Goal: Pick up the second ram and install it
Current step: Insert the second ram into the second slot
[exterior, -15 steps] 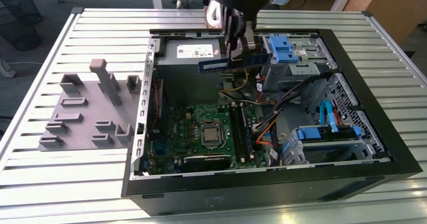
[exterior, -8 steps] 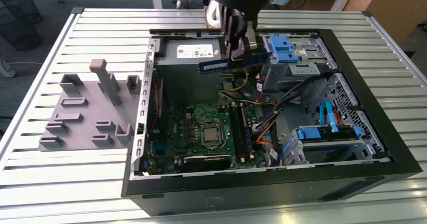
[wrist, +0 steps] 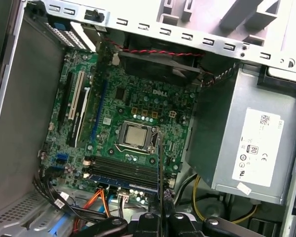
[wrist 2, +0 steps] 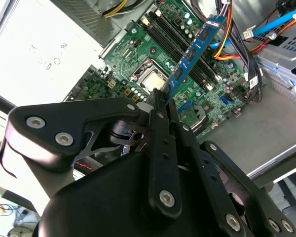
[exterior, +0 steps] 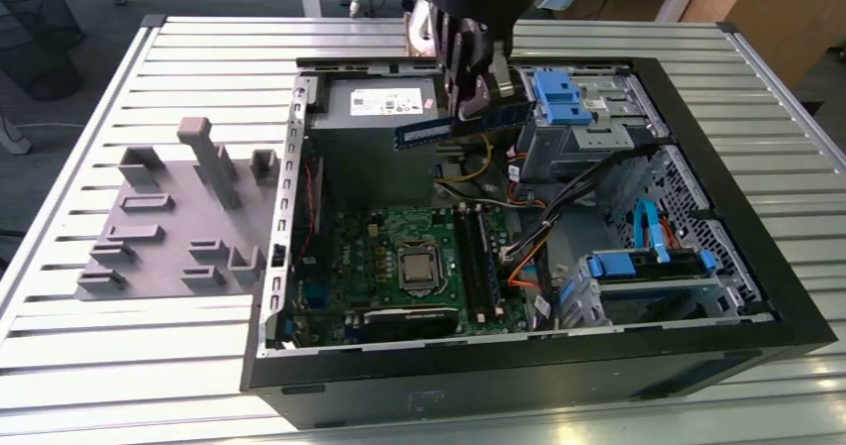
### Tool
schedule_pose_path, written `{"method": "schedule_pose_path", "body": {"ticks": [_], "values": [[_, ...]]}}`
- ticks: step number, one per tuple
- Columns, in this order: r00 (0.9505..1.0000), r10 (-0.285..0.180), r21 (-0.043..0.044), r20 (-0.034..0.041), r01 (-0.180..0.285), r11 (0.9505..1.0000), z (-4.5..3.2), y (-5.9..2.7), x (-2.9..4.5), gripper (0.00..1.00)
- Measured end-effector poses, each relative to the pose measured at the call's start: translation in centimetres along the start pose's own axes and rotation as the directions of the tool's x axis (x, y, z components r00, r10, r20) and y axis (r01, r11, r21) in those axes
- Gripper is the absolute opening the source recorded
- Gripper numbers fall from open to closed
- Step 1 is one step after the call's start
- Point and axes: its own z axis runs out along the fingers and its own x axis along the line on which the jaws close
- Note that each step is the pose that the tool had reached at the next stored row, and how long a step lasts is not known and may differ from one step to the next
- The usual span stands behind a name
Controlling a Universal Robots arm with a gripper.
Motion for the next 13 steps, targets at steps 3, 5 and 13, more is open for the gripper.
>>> {"method": "schedule_pose_path", "body": {"ticks": [3,5,13], "values": [[0.9996,-0.027,-0.0003,0.0004,0.027,0.9996,0.00,0.00,0.00,0.14],[0.9990,-0.046,-0.0005,0.0005,0.046,0.9990,0.00,0.00,0.00,0.14],[0.9937,-0.112,-0.0012,0.0014,0.112,0.9937,0.00,0.00,0.00,0.14]]}}
